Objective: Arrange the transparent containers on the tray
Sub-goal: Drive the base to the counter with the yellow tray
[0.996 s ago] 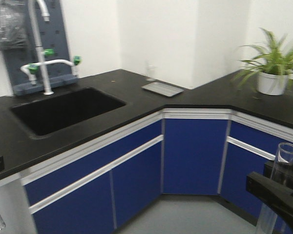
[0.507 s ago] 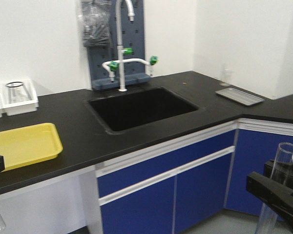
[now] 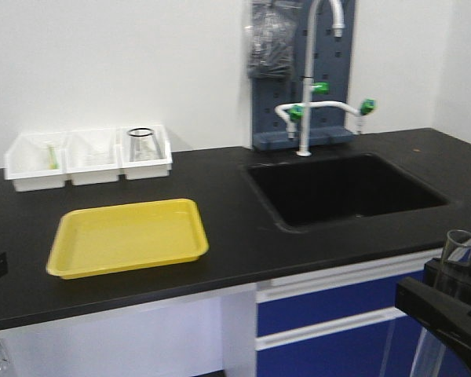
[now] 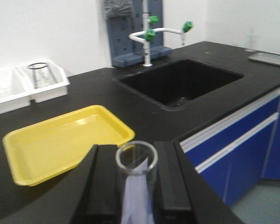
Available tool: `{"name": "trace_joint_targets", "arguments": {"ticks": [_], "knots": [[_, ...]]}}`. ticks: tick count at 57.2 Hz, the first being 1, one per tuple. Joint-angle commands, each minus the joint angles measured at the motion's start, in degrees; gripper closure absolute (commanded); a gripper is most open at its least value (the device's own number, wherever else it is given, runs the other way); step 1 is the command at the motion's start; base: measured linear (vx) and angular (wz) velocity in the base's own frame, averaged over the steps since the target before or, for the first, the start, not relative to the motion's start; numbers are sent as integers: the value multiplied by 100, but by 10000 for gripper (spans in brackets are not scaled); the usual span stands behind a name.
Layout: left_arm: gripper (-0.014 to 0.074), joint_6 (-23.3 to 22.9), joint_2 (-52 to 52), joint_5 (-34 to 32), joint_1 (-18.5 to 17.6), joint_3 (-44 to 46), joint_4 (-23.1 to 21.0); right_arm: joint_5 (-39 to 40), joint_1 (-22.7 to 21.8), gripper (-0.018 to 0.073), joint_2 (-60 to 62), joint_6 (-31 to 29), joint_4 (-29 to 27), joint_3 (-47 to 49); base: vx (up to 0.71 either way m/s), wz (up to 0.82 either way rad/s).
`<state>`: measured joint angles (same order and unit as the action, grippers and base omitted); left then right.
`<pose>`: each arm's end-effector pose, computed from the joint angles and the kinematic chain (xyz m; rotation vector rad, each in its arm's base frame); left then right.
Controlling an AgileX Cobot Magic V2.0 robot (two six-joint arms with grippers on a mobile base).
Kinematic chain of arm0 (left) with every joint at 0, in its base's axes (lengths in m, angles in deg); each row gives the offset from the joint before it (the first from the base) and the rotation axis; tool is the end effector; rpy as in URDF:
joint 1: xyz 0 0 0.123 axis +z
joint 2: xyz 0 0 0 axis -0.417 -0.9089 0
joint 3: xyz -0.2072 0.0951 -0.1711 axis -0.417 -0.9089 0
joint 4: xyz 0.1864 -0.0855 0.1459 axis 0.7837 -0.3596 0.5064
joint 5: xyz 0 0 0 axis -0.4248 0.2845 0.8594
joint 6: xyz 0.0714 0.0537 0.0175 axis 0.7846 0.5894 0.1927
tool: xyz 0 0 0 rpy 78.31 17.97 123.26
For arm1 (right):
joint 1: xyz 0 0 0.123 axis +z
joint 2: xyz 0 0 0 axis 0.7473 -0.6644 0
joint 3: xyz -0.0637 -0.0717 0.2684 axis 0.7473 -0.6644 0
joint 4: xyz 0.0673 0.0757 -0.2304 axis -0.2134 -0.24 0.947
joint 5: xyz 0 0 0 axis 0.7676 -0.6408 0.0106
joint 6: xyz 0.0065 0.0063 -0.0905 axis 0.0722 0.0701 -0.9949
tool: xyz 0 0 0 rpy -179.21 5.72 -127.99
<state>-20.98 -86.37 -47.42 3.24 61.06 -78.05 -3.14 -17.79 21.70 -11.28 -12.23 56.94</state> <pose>0.1432 -0.0534 0.3722 0.2476 1.6896 -0.2989 0.1245 0.0788 0.3773 -0.5385 1.6495 0.3966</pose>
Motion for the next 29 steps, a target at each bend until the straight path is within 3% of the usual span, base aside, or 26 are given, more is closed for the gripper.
{"name": "trace_joint_targets", "arguments": {"ticks": [1,29], "knots": [[483,-35,30,-478,-27,151,-28,496,-31,466,24,-48,23,179,16,47],[483,-35,30,-478,-27,151,-28,496,-31,466,24,-48,23,179,19,29]]}}
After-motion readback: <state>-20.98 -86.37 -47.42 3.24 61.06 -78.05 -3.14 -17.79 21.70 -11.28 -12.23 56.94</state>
